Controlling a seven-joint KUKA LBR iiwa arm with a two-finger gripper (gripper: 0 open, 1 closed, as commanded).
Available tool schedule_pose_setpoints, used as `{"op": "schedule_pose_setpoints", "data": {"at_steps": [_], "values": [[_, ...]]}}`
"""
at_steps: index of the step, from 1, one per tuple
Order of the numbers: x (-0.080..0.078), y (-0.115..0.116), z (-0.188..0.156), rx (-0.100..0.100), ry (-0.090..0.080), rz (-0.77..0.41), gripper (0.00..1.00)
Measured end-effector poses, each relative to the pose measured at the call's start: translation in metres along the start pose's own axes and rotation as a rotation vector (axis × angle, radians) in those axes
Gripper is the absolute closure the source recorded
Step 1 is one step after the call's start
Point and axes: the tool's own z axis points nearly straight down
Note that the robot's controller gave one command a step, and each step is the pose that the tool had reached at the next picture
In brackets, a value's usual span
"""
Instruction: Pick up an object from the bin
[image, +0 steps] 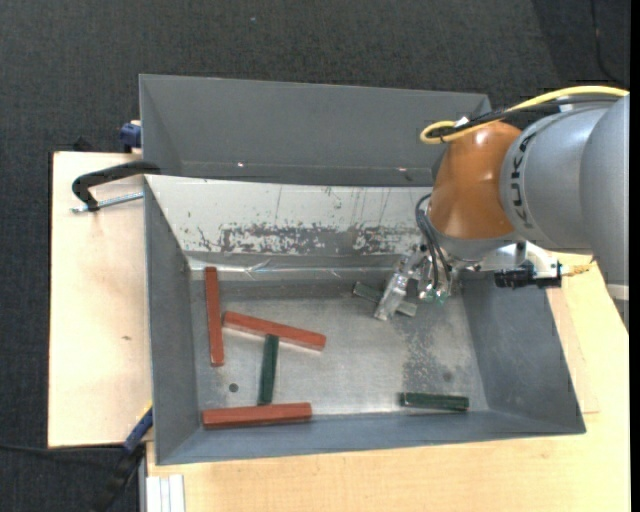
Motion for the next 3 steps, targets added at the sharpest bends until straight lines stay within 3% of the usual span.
{"op": "schedule_pose_setpoints", "data": {"at_steps": [1,2,3], "values": [[0.000,0.000,0.000,0.000,0.000,0.000,1.00],[0.025,0.034,0.001,0.000,0.002,-0.021,1.00],[0.026,0.059,0.001,-0.002,-0.002,-0.107,1.00]]}}
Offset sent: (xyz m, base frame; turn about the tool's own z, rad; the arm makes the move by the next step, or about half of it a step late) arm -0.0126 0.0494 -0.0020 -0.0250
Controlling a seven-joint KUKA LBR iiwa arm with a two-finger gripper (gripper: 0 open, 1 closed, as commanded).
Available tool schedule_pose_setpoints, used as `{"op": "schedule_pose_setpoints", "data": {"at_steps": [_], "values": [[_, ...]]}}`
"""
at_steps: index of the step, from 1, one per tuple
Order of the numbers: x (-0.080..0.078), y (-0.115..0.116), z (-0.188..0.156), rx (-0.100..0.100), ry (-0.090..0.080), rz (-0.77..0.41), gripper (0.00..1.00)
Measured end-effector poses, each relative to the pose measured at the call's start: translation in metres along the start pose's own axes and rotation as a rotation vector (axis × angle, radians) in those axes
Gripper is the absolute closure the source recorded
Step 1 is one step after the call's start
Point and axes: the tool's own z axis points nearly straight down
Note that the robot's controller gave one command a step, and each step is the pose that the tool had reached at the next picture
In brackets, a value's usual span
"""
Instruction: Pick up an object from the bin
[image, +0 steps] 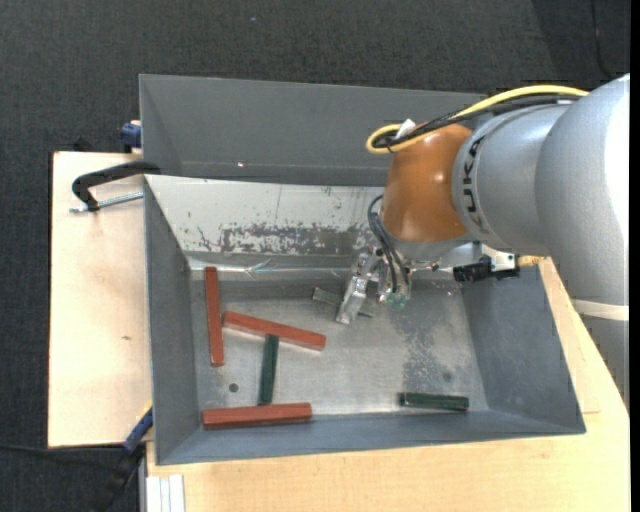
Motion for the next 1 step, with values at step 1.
{"op": "schedule_pose_setpoints", "data": {"at_steps": [1], "values": [[0.0232,-0.0408,-0.1993,-0.001,-0.002,0.048,1.00]]}}
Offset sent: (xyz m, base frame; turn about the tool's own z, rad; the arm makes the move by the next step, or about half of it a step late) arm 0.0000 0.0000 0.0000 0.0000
